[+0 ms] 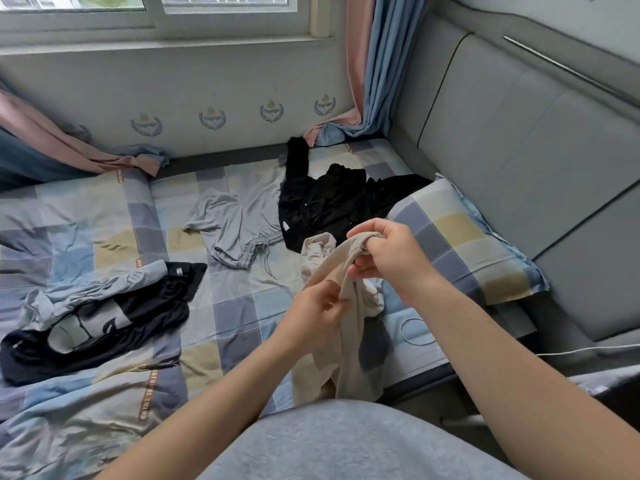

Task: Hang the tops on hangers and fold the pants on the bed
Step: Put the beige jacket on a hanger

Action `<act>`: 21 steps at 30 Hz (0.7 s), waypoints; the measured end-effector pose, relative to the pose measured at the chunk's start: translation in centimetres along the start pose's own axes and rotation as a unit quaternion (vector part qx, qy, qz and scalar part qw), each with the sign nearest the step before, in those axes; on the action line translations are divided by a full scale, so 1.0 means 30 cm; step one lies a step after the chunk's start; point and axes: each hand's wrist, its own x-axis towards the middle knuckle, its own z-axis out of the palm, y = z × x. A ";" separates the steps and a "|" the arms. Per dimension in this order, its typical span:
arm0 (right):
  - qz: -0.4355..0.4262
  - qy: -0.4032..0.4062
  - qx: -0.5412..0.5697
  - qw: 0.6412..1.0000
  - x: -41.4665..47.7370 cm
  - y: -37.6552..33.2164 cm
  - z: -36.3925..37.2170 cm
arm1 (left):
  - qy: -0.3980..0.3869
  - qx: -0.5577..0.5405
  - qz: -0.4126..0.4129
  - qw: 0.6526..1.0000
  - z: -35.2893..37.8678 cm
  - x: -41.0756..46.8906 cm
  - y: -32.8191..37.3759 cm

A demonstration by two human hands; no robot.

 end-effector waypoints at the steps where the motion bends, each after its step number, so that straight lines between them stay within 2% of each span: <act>1: -0.010 0.009 -0.007 1.000 0.004 -0.001 0.000 | 0.023 0.003 0.007 1.000 0.004 -0.001 -0.005; 5: -0.049 0.055 -0.038 0.997 0.025 0.019 -0.014 | 0.084 -0.052 0.031 0.995 -0.025 -0.011 -0.009; 8: -0.045 0.087 -0.047 0.994 0.030 0.051 -0.033 | 0.142 -0.096 0.049 0.984 -0.074 -0.004 0.009; 13: -0.038 0.075 -0.083 0.993 0.014 0.120 -0.038 | 0.145 -0.259 -0.006 0.955 -0.167 0.017 0.074; 15: -0.061 0.034 -0.076 0.995 -0.001 0.143 -0.028 | 0.142 -0.303 -0.023 0.942 -0.197 0.013 0.095; 17: -0.072 -0.052 -0.068 0.994 -0.016 0.173 -0.012 | 0.136 -0.335 -0.036 0.932 -0.221 0.005 0.117; 19: -0.066 -0.148 -0.096 0.982 -0.029 0.208 0.014 | 0.120 -0.378 -0.033 0.917 -0.242 -0.004 0.142; 21: -0.042 -0.202 -0.134 0.969 -0.038 0.238 0.057 | 0.100 -0.425 -0.025 0.899 -0.258 -0.012 0.170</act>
